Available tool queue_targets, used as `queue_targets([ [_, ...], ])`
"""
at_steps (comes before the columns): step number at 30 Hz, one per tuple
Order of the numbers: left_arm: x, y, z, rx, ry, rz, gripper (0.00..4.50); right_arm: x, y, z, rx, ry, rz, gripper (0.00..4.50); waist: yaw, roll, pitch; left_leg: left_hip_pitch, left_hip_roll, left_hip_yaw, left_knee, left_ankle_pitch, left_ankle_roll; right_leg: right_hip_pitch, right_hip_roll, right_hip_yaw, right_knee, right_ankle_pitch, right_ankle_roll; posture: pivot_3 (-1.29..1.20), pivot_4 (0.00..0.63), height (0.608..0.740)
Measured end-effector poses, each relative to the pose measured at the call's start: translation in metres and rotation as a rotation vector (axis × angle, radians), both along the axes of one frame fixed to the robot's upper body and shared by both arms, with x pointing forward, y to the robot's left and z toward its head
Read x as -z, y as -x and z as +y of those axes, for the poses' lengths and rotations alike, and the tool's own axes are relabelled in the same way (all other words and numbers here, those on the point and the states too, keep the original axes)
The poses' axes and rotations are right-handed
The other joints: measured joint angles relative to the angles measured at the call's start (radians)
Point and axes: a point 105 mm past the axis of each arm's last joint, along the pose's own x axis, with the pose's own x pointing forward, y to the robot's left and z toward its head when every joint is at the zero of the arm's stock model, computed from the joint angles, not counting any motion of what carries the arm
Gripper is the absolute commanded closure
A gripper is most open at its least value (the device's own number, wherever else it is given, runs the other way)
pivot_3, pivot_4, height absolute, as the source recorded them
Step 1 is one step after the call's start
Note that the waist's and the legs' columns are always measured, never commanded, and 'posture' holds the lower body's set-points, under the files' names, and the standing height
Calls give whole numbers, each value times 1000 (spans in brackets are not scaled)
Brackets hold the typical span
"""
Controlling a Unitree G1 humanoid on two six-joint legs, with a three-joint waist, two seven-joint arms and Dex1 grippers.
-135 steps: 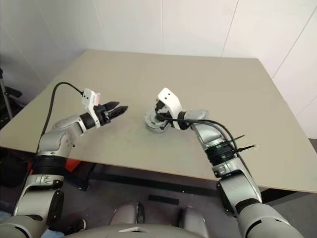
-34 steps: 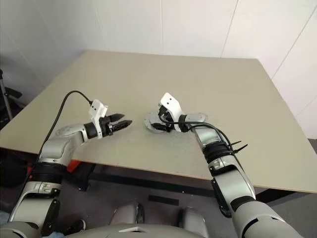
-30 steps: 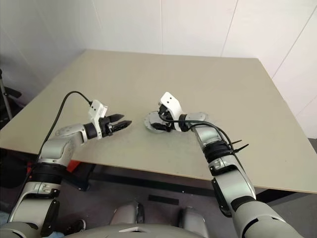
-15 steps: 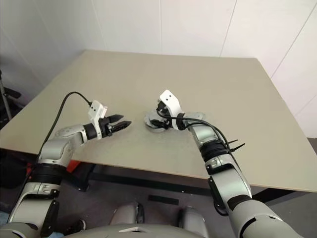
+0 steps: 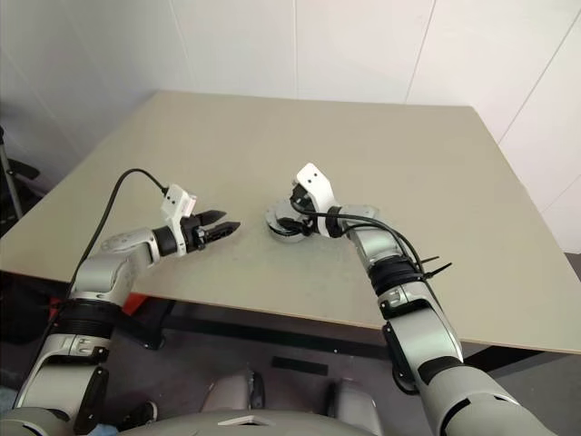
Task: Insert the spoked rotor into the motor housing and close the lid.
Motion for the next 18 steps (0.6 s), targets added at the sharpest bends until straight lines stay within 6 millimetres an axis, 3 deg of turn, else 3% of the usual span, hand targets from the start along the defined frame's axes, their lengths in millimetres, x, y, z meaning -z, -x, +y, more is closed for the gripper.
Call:
queue_targets([
  [18,3,0,2,-6,0,11,1391,1,4,-3,-51,40,-48,1342,1,0,0,-1,0,0,0,0,1,0,0,0,-1,0,0,0,0,740],
])
